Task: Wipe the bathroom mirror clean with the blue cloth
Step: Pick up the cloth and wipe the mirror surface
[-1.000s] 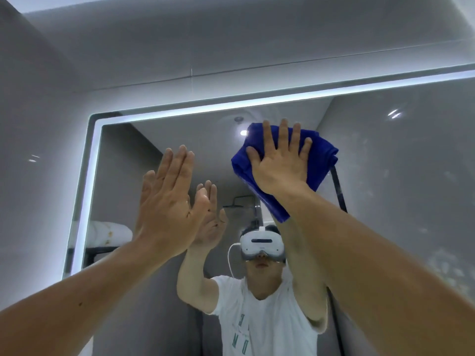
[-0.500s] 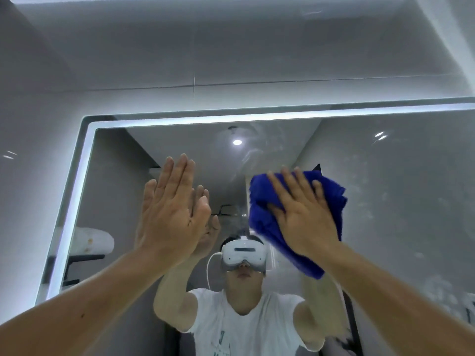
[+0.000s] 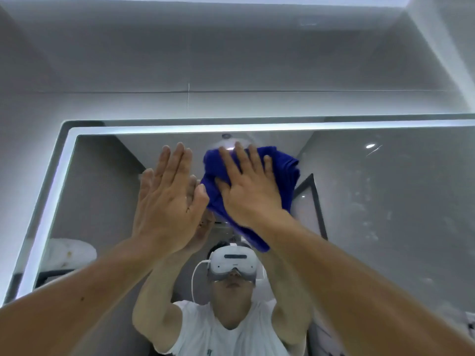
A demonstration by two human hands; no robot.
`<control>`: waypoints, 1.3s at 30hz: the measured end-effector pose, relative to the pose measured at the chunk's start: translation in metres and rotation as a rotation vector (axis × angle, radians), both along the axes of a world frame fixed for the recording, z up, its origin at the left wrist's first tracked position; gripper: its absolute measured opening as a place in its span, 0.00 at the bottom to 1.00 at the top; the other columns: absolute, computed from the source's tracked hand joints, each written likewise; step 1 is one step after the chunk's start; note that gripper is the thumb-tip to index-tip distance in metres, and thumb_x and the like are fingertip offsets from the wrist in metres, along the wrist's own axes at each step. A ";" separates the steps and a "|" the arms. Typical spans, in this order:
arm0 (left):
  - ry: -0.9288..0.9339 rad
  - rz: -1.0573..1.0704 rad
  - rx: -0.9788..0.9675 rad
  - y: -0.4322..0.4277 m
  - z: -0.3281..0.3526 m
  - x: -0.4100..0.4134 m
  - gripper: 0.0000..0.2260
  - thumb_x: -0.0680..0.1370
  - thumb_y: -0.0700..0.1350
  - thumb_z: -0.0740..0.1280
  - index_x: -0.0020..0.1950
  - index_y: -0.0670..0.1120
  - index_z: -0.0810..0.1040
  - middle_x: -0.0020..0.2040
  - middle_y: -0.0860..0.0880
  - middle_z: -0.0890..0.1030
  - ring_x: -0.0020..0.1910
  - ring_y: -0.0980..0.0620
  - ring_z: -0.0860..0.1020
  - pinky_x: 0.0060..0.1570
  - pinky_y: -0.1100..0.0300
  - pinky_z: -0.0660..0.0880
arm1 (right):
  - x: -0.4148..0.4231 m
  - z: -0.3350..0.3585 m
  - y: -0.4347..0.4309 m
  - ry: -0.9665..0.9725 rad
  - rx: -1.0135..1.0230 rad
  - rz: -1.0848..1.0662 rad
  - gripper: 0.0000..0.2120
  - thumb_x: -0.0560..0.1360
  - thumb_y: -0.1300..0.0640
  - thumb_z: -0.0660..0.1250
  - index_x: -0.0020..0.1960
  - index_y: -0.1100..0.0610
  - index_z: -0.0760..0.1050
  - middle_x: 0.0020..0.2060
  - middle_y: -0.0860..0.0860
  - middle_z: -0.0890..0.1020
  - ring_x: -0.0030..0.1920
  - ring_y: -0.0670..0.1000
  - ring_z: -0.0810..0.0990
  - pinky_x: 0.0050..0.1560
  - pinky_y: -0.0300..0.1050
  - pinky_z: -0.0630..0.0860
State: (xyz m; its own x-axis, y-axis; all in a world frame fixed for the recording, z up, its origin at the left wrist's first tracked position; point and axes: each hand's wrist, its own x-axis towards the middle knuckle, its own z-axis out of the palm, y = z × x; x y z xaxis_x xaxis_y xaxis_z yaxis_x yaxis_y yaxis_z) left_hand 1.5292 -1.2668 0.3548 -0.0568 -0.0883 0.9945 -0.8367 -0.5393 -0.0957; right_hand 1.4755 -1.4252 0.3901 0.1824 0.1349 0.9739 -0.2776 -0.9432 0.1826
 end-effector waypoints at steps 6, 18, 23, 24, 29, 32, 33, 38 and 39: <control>-0.012 0.011 -0.019 0.001 0.013 -0.004 0.34 0.75 0.61 0.42 0.81 0.50 0.46 0.81 0.55 0.45 0.77 0.62 0.37 0.77 0.52 0.40 | -0.032 -0.020 -0.060 0.027 -0.064 -0.054 0.26 0.83 0.45 0.47 0.79 0.45 0.43 0.79 0.47 0.50 0.78 0.51 0.45 0.75 0.53 0.38; -0.040 0.035 -0.019 0.007 0.027 -0.006 0.33 0.77 0.61 0.41 0.80 0.51 0.43 0.80 0.56 0.41 0.75 0.63 0.34 0.77 0.52 0.39 | 0.004 0.064 0.009 -0.058 0.100 0.005 0.27 0.84 0.46 0.45 0.79 0.49 0.40 0.79 0.50 0.45 0.78 0.55 0.41 0.74 0.56 0.35; -0.016 0.049 -0.021 0.009 0.038 -0.007 0.34 0.76 0.62 0.41 0.81 0.51 0.43 0.80 0.56 0.41 0.77 0.60 0.36 0.77 0.48 0.41 | -0.011 -0.006 -0.023 0.075 -0.164 -0.018 0.25 0.84 0.44 0.46 0.79 0.46 0.43 0.79 0.47 0.48 0.78 0.51 0.42 0.75 0.51 0.35; -0.012 0.063 -0.017 0.010 0.039 -0.007 0.34 0.76 0.62 0.41 0.81 0.51 0.44 0.80 0.55 0.42 0.77 0.60 0.36 0.77 0.48 0.41 | -0.020 -0.005 -0.037 0.074 -0.152 -0.030 0.25 0.84 0.44 0.46 0.79 0.46 0.43 0.79 0.46 0.48 0.78 0.50 0.43 0.75 0.51 0.36; 0.028 0.096 0.004 0.028 0.037 -0.002 0.35 0.75 0.62 0.41 0.81 0.51 0.45 0.80 0.56 0.42 0.77 0.61 0.36 0.77 0.49 0.42 | -0.058 0.060 -0.081 -0.089 0.234 -0.123 0.26 0.84 0.48 0.46 0.80 0.49 0.42 0.79 0.50 0.47 0.78 0.54 0.45 0.76 0.58 0.45; 0.034 0.110 0.000 0.042 0.035 0.003 0.36 0.74 0.63 0.40 0.81 0.52 0.44 0.80 0.58 0.41 0.76 0.63 0.35 0.76 0.53 0.38 | -0.053 0.101 -0.065 -0.093 0.362 -0.074 0.27 0.84 0.47 0.45 0.80 0.49 0.41 0.79 0.50 0.45 0.78 0.56 0.42 0.75 0.61 0.43; 0.031 0.126 -0.004 0.047 0.035 0.006 0.36 0.74 0.63 0.40 0.81 0.52 0.44 0.79 0.58 0.41 0.75 0.63 0.34 0.75 0.54 0.37 | -0.044 0.110 -0.054 -0.075 0.350 -0.056 0.27 0.84 0.46 0.44 0.80 0.50 0.41 0.79 0.51 0.45 0.78 0.56 0.42 0.75 0.61 0.42; 0.011 0.128 -0.048 0.052 0.037 0.011 0.35 0.74 0.63 0.40 0.81 0.53 0.44 0.78 0.60 0.40 0.73 0.66 0.32 0.73 0.58 0.33 | -0.003 0.095 0.003 0.001 0.041 -0.017 0.27 0.83 0.45 0.44 0.79 0.50 0.41 0.79 0.51 0.46 0.78 0.55 0.42 0.75 0.56 0.39; 0.017 0.121 -0.046 0.049 0.036 0.010 0.35 0.74 0.63 0.40 0.81 0.53 0.44 0.78 0.59 0.39 0.73 0.65 0.32 0.73 0.58 0.34 | 0.001 0.080 0.006 0.020 -0.012 -0.005 0.27 0.83 0.45 0.44 0.79 0.50 0.42 0.79 0.50 0.45 0.78 0.54 0.42 0.74 0.54 0.37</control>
State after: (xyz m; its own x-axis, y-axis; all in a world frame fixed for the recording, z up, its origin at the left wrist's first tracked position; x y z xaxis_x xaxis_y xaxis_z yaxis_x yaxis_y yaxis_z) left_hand 1.5392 -1.2179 0.3904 -0.0314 -0.0479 0.9984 -0.7663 -0.6401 -0.0548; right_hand 1.4762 -1.4194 0.4697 0.2024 0.1459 0.9684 -0.2781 -0.9396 0.1997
